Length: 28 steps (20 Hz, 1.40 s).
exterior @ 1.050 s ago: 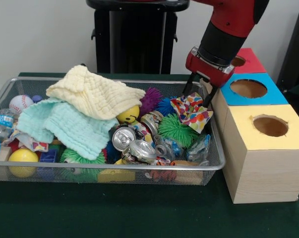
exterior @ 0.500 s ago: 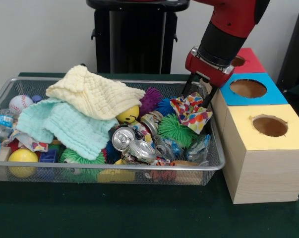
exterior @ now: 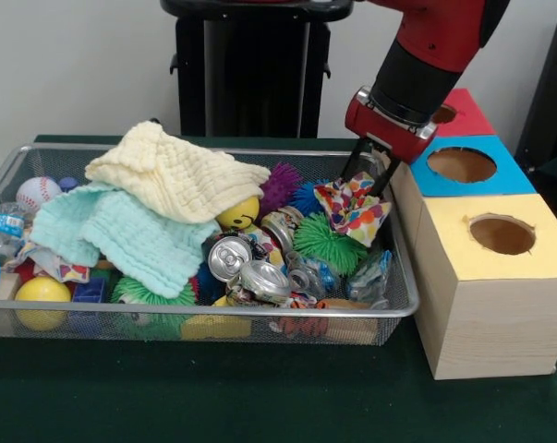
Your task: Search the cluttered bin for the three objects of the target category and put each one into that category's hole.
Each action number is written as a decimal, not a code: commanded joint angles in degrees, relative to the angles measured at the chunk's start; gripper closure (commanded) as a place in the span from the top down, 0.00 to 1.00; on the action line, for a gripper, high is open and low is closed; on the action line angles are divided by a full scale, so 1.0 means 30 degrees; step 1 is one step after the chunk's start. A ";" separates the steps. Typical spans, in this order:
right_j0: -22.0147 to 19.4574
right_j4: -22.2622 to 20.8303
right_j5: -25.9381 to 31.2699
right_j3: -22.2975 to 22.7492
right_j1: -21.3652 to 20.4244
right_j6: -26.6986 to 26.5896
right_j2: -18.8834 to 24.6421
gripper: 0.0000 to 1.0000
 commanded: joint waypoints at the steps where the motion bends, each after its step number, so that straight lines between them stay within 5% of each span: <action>1: -0.2350 -0.1635 -0.7925 -0.4511 0.6894 0.0237 0.2013 0.00; 15: -0.1605 -0.1924 -0.6290 -0.5295 0.6753 0.1247 0.1274 0.00; 28: -0.2690 -0.1784 -0.4138 -0.3527 0.4129 -0.0383 0.2255 0.00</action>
